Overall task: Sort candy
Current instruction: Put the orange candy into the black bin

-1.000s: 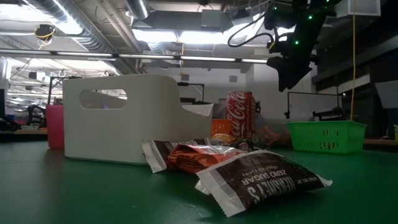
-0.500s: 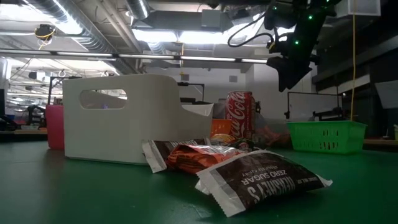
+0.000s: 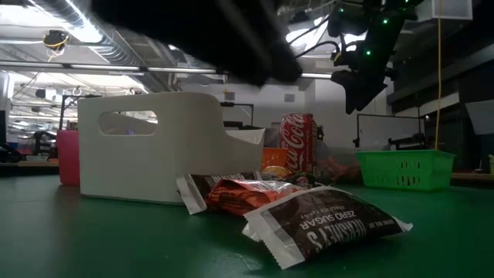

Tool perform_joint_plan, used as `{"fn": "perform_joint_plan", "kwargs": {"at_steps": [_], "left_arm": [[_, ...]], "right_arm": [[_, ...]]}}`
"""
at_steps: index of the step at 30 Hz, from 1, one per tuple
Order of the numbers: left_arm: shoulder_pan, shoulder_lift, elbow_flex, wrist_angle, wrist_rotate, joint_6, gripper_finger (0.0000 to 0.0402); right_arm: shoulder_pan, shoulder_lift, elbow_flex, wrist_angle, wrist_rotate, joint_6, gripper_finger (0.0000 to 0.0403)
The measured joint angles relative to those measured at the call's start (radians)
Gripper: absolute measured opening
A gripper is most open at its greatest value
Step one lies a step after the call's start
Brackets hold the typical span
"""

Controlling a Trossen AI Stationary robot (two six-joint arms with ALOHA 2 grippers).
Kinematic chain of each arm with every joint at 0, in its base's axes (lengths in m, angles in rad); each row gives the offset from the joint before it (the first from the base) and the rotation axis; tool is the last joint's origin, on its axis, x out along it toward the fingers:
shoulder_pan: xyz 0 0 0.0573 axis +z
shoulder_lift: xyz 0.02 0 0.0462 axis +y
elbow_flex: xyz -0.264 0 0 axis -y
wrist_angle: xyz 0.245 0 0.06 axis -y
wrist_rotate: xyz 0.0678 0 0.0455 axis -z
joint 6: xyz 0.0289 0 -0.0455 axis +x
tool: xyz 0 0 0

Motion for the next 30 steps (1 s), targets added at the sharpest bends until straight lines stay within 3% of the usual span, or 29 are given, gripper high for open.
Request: {"fn": "perform_joint_plan", "kwargs": {"at_steps": [12, 30], "left_arm": [[-0.001, 0.043, -0.002, -0.023, -0.073, -0.024, 0.0126], [0.017, 0.111, -0.001, -0.06, -0.062, 0.032, 0.0126]], "right_arm": [[0.0, 0.0, 0.0, 0.002, -0.001, 0.0, 0.0193], [0.0, 0.0, 0.0, 0.003, -0.009, 0.0, 0.0193]]}}
